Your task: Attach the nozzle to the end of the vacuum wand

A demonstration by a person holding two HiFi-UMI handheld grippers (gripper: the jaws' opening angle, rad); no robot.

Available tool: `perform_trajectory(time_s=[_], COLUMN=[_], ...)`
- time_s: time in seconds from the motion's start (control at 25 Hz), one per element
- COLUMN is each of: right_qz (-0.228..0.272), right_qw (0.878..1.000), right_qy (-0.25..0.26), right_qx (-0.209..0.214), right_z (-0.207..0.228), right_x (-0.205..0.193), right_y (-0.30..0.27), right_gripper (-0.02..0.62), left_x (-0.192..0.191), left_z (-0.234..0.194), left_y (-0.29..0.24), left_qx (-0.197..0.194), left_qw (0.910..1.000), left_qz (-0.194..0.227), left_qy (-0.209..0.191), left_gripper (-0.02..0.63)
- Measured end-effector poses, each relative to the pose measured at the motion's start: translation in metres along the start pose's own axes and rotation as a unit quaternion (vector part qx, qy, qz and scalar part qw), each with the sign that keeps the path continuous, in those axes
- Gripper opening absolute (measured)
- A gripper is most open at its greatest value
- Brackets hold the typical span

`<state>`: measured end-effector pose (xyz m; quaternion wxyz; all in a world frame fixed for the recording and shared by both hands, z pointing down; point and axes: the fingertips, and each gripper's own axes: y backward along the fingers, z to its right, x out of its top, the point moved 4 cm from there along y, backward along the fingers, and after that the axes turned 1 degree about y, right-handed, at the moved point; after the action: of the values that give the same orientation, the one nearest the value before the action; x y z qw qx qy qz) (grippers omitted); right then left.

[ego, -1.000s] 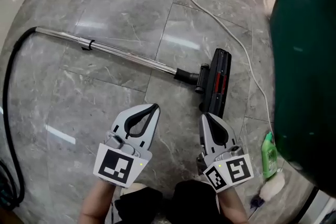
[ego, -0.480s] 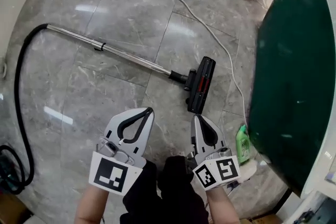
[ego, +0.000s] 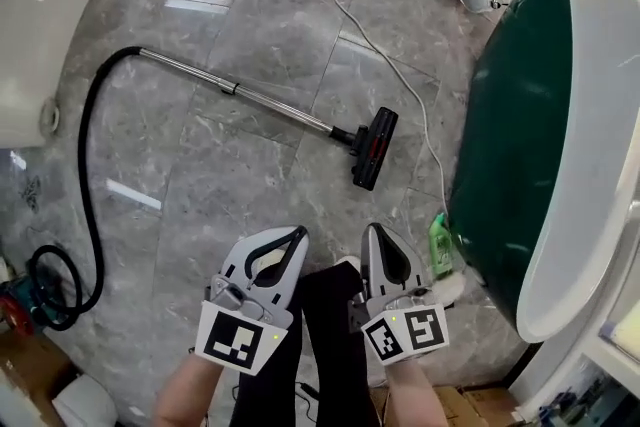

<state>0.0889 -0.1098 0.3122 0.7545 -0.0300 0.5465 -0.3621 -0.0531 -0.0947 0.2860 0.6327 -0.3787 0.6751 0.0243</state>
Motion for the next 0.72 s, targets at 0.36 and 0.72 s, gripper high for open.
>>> perform_trajectory(time_s=[0.36, 0.72], right_qz=[0.011, 0.012], right_qw=[0.999, 0.999], right_qy=[0.024, 0.033], right_qx=[-0.024, -0.032], right_z=[-0.035, -0.074], right_x=[0.135, 0.166], right_y=[0.076, 0.108], right_gripper=[0.014, 0.014], left_x=[0.120, 0.155], left_z=[0.029, 0.048], left_y=[0.077, 0.124], left_qx=[0.046, 0.077], left_qw=[0.9988, 0.9970], left_qz=[0.006, 0.010], left_qy=[0.018, -0.004], left_gripper=[0.009, 0.009])
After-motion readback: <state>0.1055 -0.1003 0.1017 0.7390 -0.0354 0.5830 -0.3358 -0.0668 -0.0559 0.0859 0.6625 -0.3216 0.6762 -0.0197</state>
